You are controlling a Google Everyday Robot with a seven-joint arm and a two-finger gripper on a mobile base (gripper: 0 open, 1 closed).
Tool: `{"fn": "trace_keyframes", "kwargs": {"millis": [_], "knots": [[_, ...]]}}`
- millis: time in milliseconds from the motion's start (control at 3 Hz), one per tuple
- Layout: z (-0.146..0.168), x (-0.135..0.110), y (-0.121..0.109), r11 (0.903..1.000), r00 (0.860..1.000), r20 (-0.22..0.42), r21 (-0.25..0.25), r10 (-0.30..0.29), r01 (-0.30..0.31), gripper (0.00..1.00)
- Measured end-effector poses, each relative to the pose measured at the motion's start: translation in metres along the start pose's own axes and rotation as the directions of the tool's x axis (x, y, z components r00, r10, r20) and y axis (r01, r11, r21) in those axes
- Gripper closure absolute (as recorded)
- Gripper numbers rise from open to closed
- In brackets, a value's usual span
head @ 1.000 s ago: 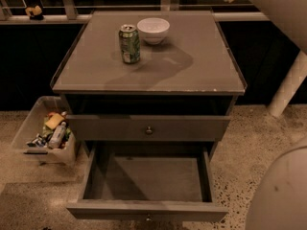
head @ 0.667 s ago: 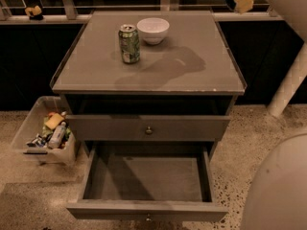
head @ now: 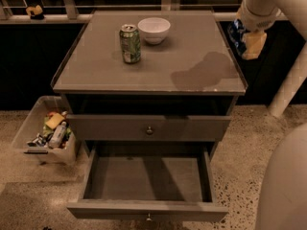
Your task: Pick pepsi can from middle drawer and place on counter
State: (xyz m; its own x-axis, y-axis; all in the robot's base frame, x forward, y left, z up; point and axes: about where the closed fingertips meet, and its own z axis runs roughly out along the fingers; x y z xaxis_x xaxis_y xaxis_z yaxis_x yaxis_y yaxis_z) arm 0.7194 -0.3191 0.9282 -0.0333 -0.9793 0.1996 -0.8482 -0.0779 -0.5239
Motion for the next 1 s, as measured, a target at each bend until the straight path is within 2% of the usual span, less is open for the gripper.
{"fn": "trace_keyframes", "kwargs": {"millis": [333, 1000], "knots": [[0.0465, -0.0146, 0.0344, 0.9937, 0.994, 0.112, -0.111, 0.020, -0.008, 1.00], [0.0526, -0.0187, 0.0375, 0.9924, 0.992, 0.124, -0.123, 0.024, -0.009, 1.00]]}}
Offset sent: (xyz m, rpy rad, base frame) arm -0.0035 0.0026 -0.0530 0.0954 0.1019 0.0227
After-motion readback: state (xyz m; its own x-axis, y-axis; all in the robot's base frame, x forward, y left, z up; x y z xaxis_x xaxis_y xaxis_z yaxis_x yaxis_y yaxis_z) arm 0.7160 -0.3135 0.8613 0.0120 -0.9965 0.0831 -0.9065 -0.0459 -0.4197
